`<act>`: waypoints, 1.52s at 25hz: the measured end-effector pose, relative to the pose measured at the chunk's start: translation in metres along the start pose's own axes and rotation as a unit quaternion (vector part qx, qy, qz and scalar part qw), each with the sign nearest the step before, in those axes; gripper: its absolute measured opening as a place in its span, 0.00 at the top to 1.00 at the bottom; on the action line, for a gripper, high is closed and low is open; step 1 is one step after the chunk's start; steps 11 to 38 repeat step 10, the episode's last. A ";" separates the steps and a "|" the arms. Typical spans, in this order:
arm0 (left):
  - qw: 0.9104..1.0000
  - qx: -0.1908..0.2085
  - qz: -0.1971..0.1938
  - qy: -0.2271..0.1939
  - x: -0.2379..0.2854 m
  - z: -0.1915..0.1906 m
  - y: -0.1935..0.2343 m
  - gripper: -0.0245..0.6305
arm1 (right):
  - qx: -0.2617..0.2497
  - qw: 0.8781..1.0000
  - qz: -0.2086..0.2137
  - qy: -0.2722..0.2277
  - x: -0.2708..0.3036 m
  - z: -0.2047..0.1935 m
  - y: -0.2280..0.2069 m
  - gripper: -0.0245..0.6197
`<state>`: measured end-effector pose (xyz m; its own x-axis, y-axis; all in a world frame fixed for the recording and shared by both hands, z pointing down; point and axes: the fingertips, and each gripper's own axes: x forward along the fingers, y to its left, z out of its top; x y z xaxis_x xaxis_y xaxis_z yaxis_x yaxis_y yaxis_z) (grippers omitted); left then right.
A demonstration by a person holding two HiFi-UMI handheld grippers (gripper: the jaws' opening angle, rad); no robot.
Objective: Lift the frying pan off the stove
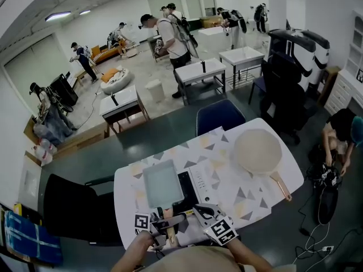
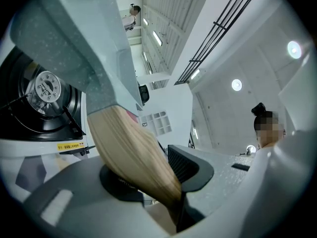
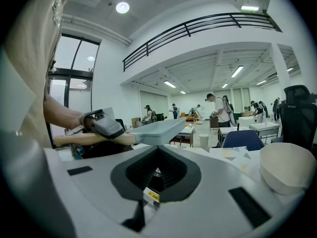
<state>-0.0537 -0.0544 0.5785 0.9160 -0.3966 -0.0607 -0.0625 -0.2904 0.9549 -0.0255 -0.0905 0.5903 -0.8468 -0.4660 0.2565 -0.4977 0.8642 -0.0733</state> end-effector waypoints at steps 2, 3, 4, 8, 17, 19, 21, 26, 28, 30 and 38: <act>1.000 -0.001 0.002 0.000 0.000 0.000 0.002 0.74 | 0.001 1.000 -0.001 0.000 -0.001 0.000 -0.001 0.96; 1.000 -0.001 0.004 0.000 0.000 0.000 0.003 0.74 | 0.002 1.000 -0.002 0.000 -0.001 0.000 -0.001 0.96; 1.000 -0.001 0.006 0.001 -0.001 0.001 0.004 0.74 | 0.002 1.000 -0.003 0.000 -0.001 -0.001 -0.002 0.96; 1.000 0.000 0.002 0.000 0.000 0.005 0.004 0.74 | 0.002 1.000 -0.004 0.001 0.000 -0.001 -0.004 0.96; 1.000 -0.001 0.002 -0.001 0.001 0.007 0.006 0.74 | 0.003 1.000 -0.005 0.002 0.001 -0.001 -0.006 0.96; 1.000 -0.001 0.002 -0.001 0.001 0.007 0.006 0.74 | 0.003 1.000 -0.005 0.002 0.001 -0.001 -0.006 0.96; 1.000 -0.001 0.002 -0.001 0.001 0.007 0.006 0.74 | 0.003 1.000 -0.005 0.002 0.001 -0.001 -0.006 0.96; 1.000 -0.001 0.002 -0.001 0.001 0.007 0.006 0.74 | 0.003 1.000 -0.005 0.002 0.001 -0.001 -0.006 0.96; 1.000 -0.001 0.002 -0.001 0.001 0.007 0.006 0.74 | 0.003 1.000 -0.005 0.002 0.001 -0.001 -0.006 0.96; 1.000 -0.001 0.002 -0.001 0.001 0.007 0.006 0.74 | 0.003 1.000 -0.005 0.002 0.001 -0.001 -0.006 0.96; 1.000 -0.001 0.002 -0.001 0.001 0.007 0.006 0.74 | 0.003 1.000 -0.005 0.002 0.001 -0.001 -0.006 0.96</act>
